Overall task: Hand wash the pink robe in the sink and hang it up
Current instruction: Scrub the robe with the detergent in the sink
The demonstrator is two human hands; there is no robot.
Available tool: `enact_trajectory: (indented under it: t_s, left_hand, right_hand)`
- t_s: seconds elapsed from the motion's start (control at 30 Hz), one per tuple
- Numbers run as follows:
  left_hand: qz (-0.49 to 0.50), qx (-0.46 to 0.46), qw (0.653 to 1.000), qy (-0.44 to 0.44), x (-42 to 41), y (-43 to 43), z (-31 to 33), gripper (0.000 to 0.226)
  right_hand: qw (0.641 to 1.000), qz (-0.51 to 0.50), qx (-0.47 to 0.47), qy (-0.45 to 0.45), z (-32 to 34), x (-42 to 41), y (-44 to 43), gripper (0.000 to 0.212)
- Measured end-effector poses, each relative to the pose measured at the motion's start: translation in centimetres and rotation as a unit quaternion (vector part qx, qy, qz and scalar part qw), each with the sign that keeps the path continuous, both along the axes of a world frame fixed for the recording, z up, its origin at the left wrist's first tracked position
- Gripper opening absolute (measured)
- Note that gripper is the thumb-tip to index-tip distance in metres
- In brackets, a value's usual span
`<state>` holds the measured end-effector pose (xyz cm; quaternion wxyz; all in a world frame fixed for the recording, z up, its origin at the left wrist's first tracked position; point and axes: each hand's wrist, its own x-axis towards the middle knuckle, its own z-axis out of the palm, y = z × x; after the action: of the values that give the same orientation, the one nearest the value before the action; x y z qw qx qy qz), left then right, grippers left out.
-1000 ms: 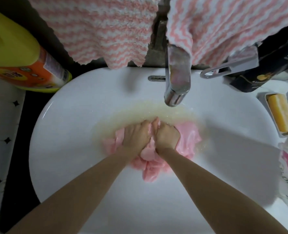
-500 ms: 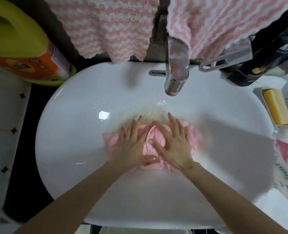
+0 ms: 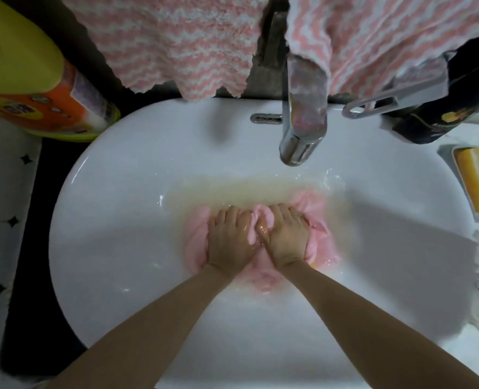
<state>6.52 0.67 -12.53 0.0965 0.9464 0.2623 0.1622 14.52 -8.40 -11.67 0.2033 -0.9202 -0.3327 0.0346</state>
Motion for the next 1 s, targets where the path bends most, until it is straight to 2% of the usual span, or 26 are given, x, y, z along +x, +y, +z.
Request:
enact_trajectory:
  t_s: [0.17,0.23,0.3,0.33,0.4,0.43,0.47,0.5,0.53,0.57,0.6,0.63,0.67,0.7,0.77,0.8,0.87,0.93,1.0]
  left_hand:
    - [-0.036,-0.063,0.997,0.017,2.0,1.3,0.0,0.029]
    - [-0.022,-0.09,0.993,0.069,2.9,1.9,1.3,0.034]
    - [-0.036,-0.169,0.971,0.168,3.3,3.1,2.0,0.039]
    - [-0.061,-0.258,0.941,0.211,3.2,4.0,2.4,0.053]
    - [-0.107,-0.476,0.84,0.237,2.7,6.4,4.1,0.076]
    - [-0.115,-0.555,0.794,0.222,2.4,7.5,5.1,0.073]
    - [-0.127,-0.592,0.768,0.208,2.0,8.4,5.8,0.064]
    - [-0.139,-0.565,0.786,0.208,1.5,9.1,5.9,0.058]
    - [-0.149,-0.474,0.837,0.232,1.1,9.6,6.0,0.06]
    - [-0.156,-0.373,0.879,0.252,0.7,9.6,6.0,0.069]
    - [-0.165,-0.325,0.895,0.258,0.4,9.3,5.6,0.078]
    - [-0.169,-0.341,0.887,0.26,0.1,8.8,5.5,0.085]
    - [-0.161,-0.384,0.868,0.273,0.1,7.9,5.3,0.088]
    - [-0.155,-0.409,0.855,0.278,0.1,6.9,5.1,0.088]
    - [-0.154,-0.38,0.864,0.292,0.4,5.5,5.1,0.082]
    - [-0.152,-0.353,0.879,0.281,0.6,5.1,5.4,0.079]
    - [-0.146,-0.298,0.913,0.238,0.6,4.6,6.6,0.071]
    - [-0.16,-0.216,0.954,0.134,0.2,4.5,8.1,0.058]
    - [-0.164,-0.102,0.981,0.014,-0.1,4.2,8.4,0.053]
  right_hand:
    - [0.999,-0.031,0.033,-0.014,0.2,1.9,1.8,0.037]
    - [0.999,-0.033,-0.007,0.034,1.1,2.2,2.3,0.049]
    - [0.991,-0.047,-0.061,0.111,1.9,3.0,2.4,0.057]
    - [0.982,-0.047,-0.078,0.168,2.3,3.9,2.4,0.055]
    - [0.938,-0.035,-0.065,0.339,3.9,6.0,1.9,0.042]
    - [0.913,-0.019,-0.065,0.402,4.9,6.9,1.5,0.04]
    - [0.904,0.006,-0.092,0.418,5.7,7.5,0.9,0.044]
    - [0.912,0.032,-0.144,0.382,6.3,7.8,0.2,0.052]
    - [0.927,0.049,-0.194,0.318,6.8,7.8,-0.3,0.061]
    - [0.937,0.055,-0.224,0.264,7.1,7.5,-0.6,0.071]
    - [0.94,0.053,-0.234,0.241,7.1,7.2,-0.7,0.08]
    - [0.941,0.051,-0.233,0.242,6.8,6.8,-0.7,0.085]
    - [0.936,0.056,-0.228,0.262,6.4,6.4,-0.5,0.081]
    - [0.928,0.062,-0.218,0.297,6.0,6.0,-0.2,0.067]
    - [0.91,0.06,-0.178,0.369,6.0,5.3,0.1,0.033]
    - [0.905,0.047,-0.151,0.396,6.3,5.3,0.1,0.024]
    - [0.909,0.02,-0.081,0.408,7.5,5.5,-0.5,0.023]
    - [0.931,0.013,0.019,0.364,8.7,5.3,-1.5,0.03]
    - [0.966,0.021,0.105,0.235,9.3,3.9,-2.4,0.029]
